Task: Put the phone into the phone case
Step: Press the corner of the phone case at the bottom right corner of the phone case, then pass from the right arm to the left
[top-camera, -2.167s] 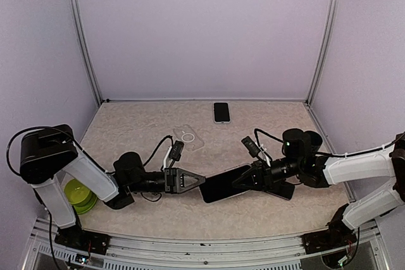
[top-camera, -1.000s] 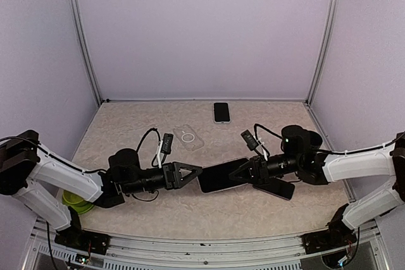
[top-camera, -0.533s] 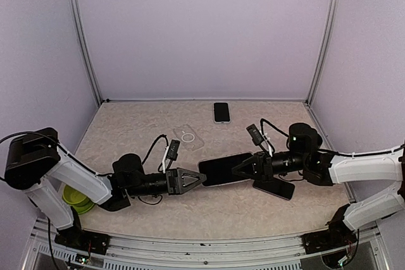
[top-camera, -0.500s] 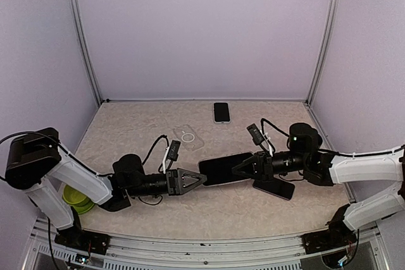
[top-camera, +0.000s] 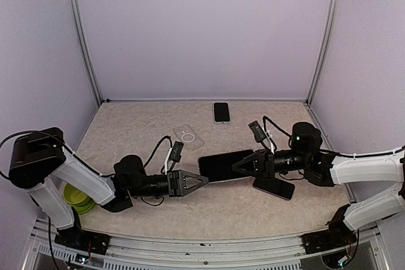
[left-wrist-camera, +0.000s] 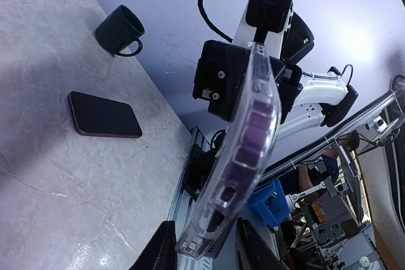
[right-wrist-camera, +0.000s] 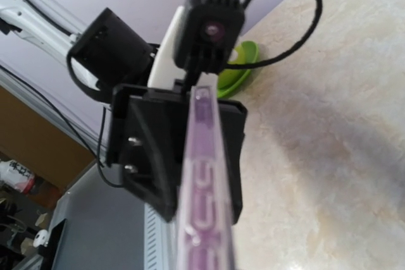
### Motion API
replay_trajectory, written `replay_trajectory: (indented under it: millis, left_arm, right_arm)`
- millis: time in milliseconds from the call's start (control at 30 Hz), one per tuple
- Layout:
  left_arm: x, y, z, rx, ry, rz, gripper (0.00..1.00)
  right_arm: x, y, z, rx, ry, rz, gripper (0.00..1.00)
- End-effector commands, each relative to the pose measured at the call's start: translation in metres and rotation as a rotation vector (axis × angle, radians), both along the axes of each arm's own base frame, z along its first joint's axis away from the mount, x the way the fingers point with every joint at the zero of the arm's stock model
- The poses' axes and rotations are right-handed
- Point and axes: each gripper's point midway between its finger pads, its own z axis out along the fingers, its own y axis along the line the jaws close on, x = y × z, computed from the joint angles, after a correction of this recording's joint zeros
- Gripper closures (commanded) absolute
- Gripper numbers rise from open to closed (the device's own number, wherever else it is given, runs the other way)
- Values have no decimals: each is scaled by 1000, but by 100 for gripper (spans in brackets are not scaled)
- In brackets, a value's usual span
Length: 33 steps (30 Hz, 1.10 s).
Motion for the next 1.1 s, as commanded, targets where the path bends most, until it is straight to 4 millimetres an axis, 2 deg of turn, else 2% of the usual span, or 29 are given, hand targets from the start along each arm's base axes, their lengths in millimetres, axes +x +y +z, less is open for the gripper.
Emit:
replay_trajectory:
  millis: [0,267,400,433,467,567,667,900,1067]
  left_arm:
    - [-2,-5,12,-40,-28,-15,73]
    - [6,-7,3,-14,11,14,100]
    - [9,-8,-3,15,13,29,100]
    - [9,-8,-5,23,8,32,99]
    - [10,-7,-5,30,3,37,93]
    - [12,-2,-8,57,-19,64,70]
    - [16,4,-4,81,-50,94,56]
    - [23,15,13,132,-155,139,47]
    - [23,16,25,174,-240,134,42]
  right_arm:
    - [0,0,15,61,-53,11,100]
    - [-2,1,5,44,-42,32,100]
    - [0,1,-2,24,-35,25,100]
    - [0,1,-3,22,-36,25,100]
    - [0,1,-3,20,-36,24,100]
    - [-1,1,-3,18,-40,26,100]
    - [-1,0,-4,13,-47,23,100]
    - [-3,1,-9,-4,-39,45,100]
    - [-5,2,-16,-18,-21,67,100]
